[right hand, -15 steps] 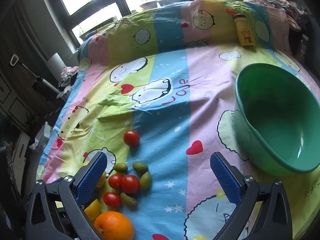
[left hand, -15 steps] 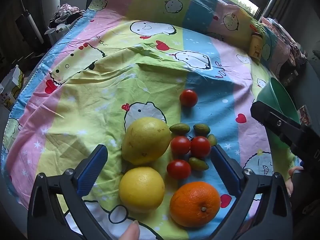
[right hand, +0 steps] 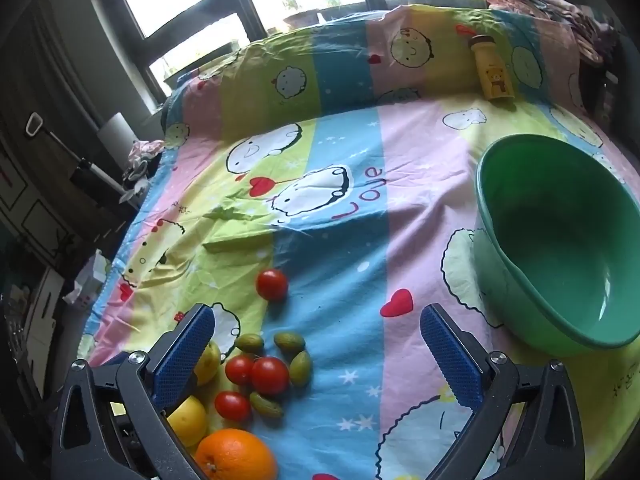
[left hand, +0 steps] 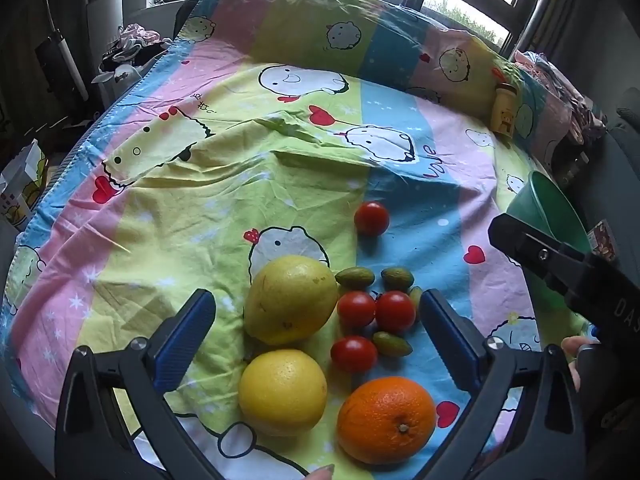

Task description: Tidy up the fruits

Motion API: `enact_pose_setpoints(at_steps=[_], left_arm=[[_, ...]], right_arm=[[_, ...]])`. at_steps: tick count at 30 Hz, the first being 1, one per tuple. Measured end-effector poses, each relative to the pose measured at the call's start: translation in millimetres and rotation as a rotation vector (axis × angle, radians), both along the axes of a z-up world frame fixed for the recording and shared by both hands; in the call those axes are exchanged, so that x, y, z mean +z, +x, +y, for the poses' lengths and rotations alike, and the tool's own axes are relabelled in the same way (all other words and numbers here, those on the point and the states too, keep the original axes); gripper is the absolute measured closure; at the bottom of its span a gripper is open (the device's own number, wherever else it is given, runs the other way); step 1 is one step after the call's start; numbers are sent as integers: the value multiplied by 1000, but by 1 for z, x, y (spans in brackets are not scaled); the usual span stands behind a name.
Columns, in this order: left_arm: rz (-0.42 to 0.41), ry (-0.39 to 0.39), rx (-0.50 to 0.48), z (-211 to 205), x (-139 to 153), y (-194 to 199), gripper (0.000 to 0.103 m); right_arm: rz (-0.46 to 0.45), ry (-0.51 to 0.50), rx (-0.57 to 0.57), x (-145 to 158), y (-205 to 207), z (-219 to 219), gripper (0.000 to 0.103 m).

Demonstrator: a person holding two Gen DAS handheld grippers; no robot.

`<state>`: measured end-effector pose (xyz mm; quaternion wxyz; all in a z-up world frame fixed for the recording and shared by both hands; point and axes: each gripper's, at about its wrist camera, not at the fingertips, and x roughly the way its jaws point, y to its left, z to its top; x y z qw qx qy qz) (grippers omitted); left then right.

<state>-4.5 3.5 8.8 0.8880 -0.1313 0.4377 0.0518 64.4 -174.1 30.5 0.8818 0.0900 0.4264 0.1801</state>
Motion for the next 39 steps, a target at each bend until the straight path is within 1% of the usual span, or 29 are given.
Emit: enact_pose_setpoints(at_steps=[7,13,15,18,20,24,33,37,39], left_arm=[[-20,-32,10,6,3,-2,5],[-28,-46,4,7,4,-3,11],[-30,-44,0,6,4,-3,15],[-34,-72,-2,8,4,-2,16],[-50,-96,1,10,4,-4,16],[-65,-117,-16,8,7,-4,16],[-63,-110,-32,5,8,-5,16],[-62,-115,-34,6,9,-5,22],[-53,-111,-34,6,8,-4,24]], right_arm=[[-3,9,4,0,-1,-1,0],[-4,13,5,1,-1,0,0],[-3,14,6,1,-1,0,0],[-5,15,7,2,-2,2,0],[-8,19,10,3,-3,3,0],[-11,31,17,4,-3,2,0],[-7,45,22,4,-3,2,0],[-6,46,25,4,-4,2,1],[-3,48,29,4,-4,3,6]])
